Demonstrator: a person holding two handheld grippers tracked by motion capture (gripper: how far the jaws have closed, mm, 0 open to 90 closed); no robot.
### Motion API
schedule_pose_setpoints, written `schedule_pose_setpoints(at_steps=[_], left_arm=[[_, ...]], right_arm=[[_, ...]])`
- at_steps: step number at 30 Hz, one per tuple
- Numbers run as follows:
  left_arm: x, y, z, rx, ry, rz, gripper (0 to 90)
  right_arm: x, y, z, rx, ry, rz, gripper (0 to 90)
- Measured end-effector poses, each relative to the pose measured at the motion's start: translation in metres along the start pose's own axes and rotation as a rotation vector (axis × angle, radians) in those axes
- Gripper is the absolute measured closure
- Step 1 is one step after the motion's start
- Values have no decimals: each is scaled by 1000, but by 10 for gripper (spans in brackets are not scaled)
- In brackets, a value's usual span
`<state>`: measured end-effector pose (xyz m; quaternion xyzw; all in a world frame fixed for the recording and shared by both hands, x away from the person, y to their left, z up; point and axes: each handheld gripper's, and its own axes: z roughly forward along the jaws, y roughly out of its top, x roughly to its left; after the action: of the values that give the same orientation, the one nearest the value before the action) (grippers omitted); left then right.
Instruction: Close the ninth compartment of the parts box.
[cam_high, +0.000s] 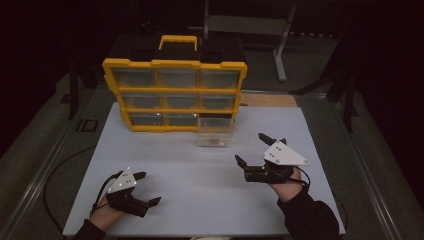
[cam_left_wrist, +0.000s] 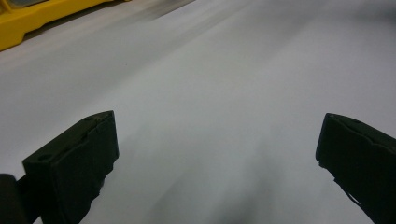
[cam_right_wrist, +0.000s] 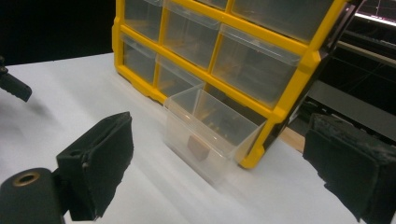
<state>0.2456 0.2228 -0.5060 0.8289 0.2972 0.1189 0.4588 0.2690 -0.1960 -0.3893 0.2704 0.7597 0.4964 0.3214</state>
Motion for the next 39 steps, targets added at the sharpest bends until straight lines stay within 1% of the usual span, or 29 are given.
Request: schedule_pose_setpoints(at_steps=[2,5,7,8,12,15,17,18,20,22,24,27,28,32,33,34,37,39], left_arm=[[0,0,0,-1,0,0,0],[0,0,0,0,0,1,0],[0,0,0,-1,0,1,0],[0,0,0,0,-1,0,0],[1,0,0,0,-1,-1,0],[1,0,0,0,-2,2,0],[0,0,0,-2,-3,1,1],[0,0,-1,-2,-2,0,0],[0,0,0,-3,-4,-2,0],[1,0,0,2,-2,3,1],[1,-1,0,1,-5,0,0],[1,-1,0,0,-4,0,0],[1,-1,0,0,-2,1,1],[1,-1,0,2,-4,1,1],[1,-1,0,2,-5,1,0],[1,-1,0,1,-6,1,1],[1,-1,0,4,-5,4,0],[1,-1,0,8,-1,6,0]], right_arm=[[1,2,4,4,4,1,86],[2,4,9,-5,9,5,86],[4,4,14,-5,4,0,86],[5,3,15,-7,5,9,86],[8,2,24,-7,4,21,86],[10,-2,32,10,8,31,86],[12,-6,37,22,13,43,86],[12,-8,39,30,26,51,86],[15,-14,45,36,28,48,86],[18,-20,50,38,42,52,85],[20,-26,54,52,48,70,86],[23,-36,61,67,57,75,86],[24,-39,64,75,57,68,86],[28,-47,69,93,69,72,86],[29,-51,71,89,88,75,86],[30,-54,73,90,97,71,86],[32,-61,78,120,104,66,86],[34,-65,81,128,111,70,86]])
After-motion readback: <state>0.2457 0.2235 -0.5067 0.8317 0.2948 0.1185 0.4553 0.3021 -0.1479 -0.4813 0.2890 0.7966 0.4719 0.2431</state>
